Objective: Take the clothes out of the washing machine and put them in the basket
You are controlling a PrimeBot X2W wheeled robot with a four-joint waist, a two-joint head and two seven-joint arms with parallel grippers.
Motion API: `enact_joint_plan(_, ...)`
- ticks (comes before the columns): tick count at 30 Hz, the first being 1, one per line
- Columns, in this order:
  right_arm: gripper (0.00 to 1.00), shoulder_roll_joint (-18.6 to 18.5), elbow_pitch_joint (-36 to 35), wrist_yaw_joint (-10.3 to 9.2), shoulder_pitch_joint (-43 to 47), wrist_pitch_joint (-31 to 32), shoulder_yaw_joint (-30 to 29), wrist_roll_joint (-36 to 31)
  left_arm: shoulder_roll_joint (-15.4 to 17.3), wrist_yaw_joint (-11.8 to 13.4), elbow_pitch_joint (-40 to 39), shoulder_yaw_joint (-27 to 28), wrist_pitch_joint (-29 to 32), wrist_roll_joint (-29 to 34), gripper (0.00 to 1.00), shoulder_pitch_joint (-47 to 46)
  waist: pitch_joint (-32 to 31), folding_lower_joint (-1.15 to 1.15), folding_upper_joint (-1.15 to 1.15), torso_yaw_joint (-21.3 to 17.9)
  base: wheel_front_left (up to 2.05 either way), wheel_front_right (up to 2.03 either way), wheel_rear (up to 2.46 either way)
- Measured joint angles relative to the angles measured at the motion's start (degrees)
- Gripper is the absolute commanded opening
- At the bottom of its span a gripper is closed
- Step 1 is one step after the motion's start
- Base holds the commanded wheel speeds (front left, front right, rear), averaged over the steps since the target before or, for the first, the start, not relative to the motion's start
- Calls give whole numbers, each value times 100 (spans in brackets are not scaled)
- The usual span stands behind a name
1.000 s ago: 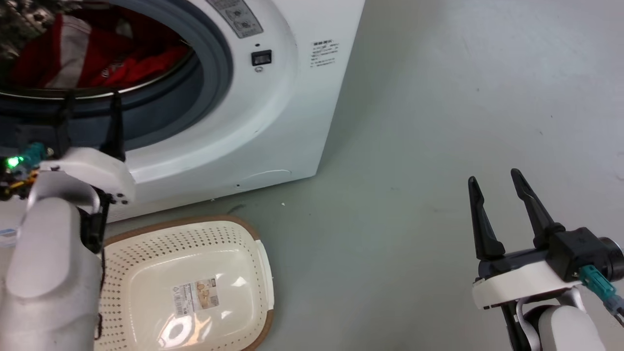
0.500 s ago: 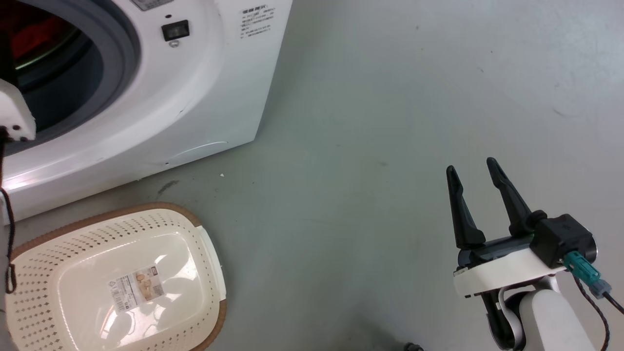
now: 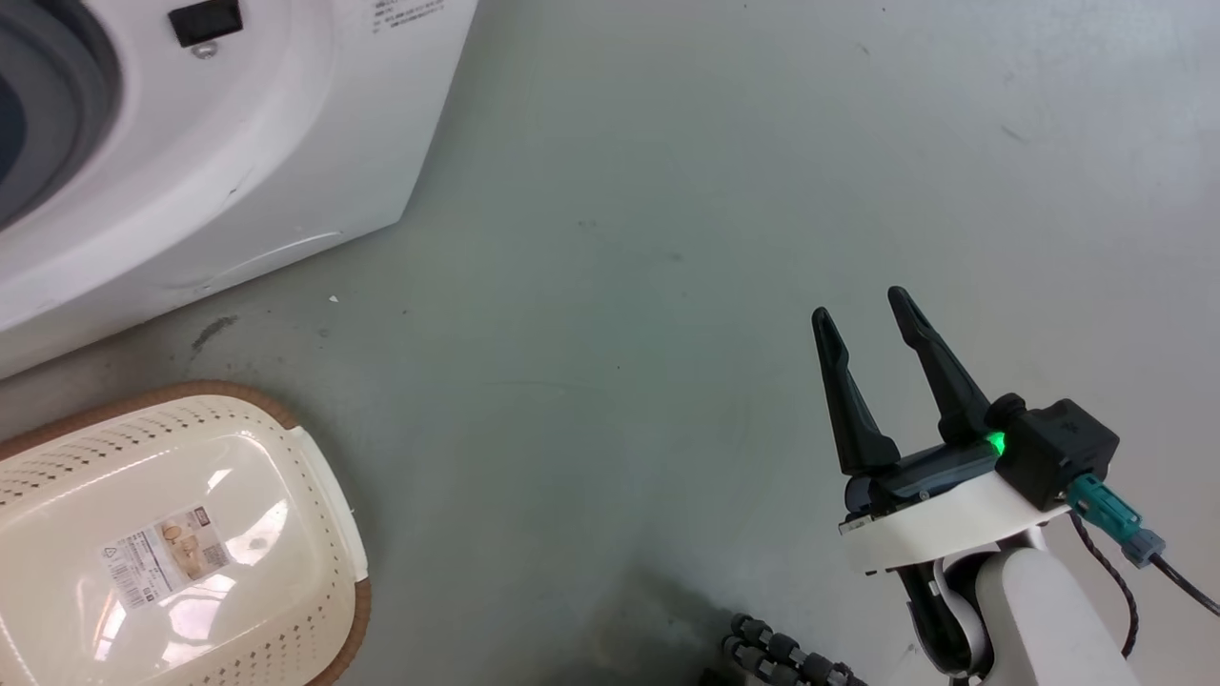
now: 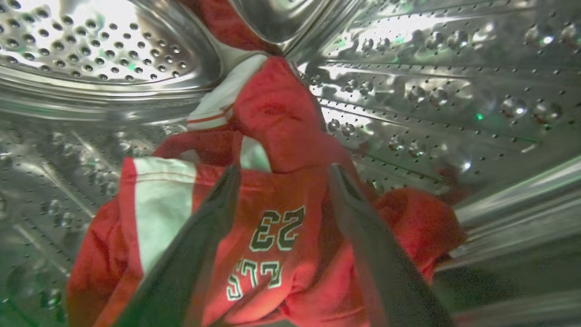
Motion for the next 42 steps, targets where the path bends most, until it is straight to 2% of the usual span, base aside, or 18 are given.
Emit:
enact_joint_plan(11, 100, 0, -57, 0, -20, -2, 97, 203, 584, 0, -191, -977, 1709, -376, 100, -934, 429, 0, 0, -210, 0, 0, 0)
enact_joint_plan(15, 100, 3, -60, 1, -22, -2, 159, 248, 582, 4, -148, -1110, 2457, -428, 100, -1182, 563, 0, 0, -196, 0, 0, 0)
enact_joint_plan(22, 100, 2, -79, 0, -47, -2, 192, 310, 514, 250, -171, -1150, 3548, -521, 100, -1255, 683, 0, 0, -166, 0, 0, 0)
enact_joint_plan(27, 100, 2, -93, 0, -58, -2, 226, 371, 525, 416, -333, -1113, 4086, -619, 100, -1244, 695, 0, 0, -163, 0, 0, 0)
enact_joint_plan(29, 100, 2, -93, 0, -59, -2, 233, 391, 526, 531, -410, -1076, 4274, -661, 81, -1213, 697, 0, 0, -162, 0, 0, 0)
enact_joint_plan(30, 100, 2, -94, 1, -59, -3, 235, 401, 525, 572, -460, -1054, 4377, -683, 47, -1180, 697, 0, 0, -161, 0, 0, 0)
enact_joint_plan(31, 100, 2, -92, 1, -60, -2, 242, 422, 524, 619, -521, -1046, 4464, -721, 30, -1155, 698, -1, 0, -159, 0, 0, 0)
enact_joint_plan(32, 100, 2, -89, 1, -61, -2, 246, 437, 524, 632, -590, -1046, 4519, -724, 0, -1131, 699, 0, 0, -158, 0, 0, 0)
enact_joint_plan(37, 100, 2, -83, 0, -77, -2, 241, 466, 595, 778, -1002, -1032, 4454, -738, 0, -892, 709, 0, 0, -168, 0, 0, 0)
enact_joint_plan(42, 100, 1, -23, 0, -131, -3, 283, 524, 777, 944, -1417, -983, 3835, -599, 0, -759, 690, 0, 0, -189, 0, 0, 0)
